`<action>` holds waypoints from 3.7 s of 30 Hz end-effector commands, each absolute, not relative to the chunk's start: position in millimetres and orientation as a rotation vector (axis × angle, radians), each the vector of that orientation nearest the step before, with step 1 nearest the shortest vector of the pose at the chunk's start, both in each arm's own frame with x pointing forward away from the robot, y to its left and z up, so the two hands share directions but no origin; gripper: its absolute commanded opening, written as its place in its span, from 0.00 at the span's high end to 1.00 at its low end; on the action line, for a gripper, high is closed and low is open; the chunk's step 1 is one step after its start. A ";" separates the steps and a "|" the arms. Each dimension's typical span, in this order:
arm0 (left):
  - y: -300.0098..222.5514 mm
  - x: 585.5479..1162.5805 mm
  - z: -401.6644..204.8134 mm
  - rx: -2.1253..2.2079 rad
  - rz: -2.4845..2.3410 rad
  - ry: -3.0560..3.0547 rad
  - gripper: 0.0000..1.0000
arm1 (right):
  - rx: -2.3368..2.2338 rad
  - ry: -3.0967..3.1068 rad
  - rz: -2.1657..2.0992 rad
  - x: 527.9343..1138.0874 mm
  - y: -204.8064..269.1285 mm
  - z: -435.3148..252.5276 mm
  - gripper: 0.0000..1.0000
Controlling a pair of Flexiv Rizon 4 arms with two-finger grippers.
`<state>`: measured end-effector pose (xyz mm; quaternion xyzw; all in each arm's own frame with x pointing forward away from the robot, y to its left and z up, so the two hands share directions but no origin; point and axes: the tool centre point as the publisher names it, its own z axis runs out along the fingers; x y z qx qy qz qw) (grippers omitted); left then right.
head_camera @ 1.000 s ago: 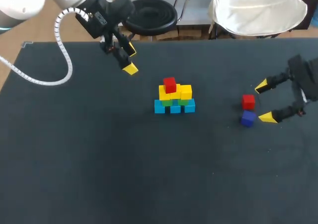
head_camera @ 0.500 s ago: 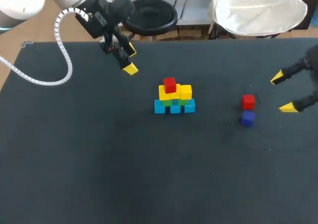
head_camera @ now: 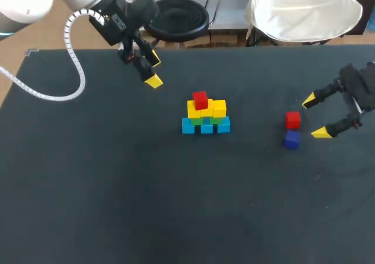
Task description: Place the blue cubes, place green cubes on the blue cubes, place the yellow cubes on the green cubes, then place the red cubes on the yellow cubes, and place purple cube on the red cubes.
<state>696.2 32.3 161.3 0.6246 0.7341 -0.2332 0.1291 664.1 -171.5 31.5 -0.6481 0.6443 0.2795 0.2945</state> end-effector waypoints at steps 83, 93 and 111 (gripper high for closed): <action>33.0 695.4 160.8 1.814 -0.678 2.131 0.00 | -1.720 1.710 0.910 707.9 -148.3 -5.0 0.97; 33.0 695.4 160.8 1.814 -0.678 2.131 0.00 | -1.721 1.698 0.878 702.7 -150.7 17.8 1.00; 33.0 695.4 160.8 1.814 -0.678 2.131 0.00 | -1.647 1.875 0.678 692.3 -119.2 102.5 1.00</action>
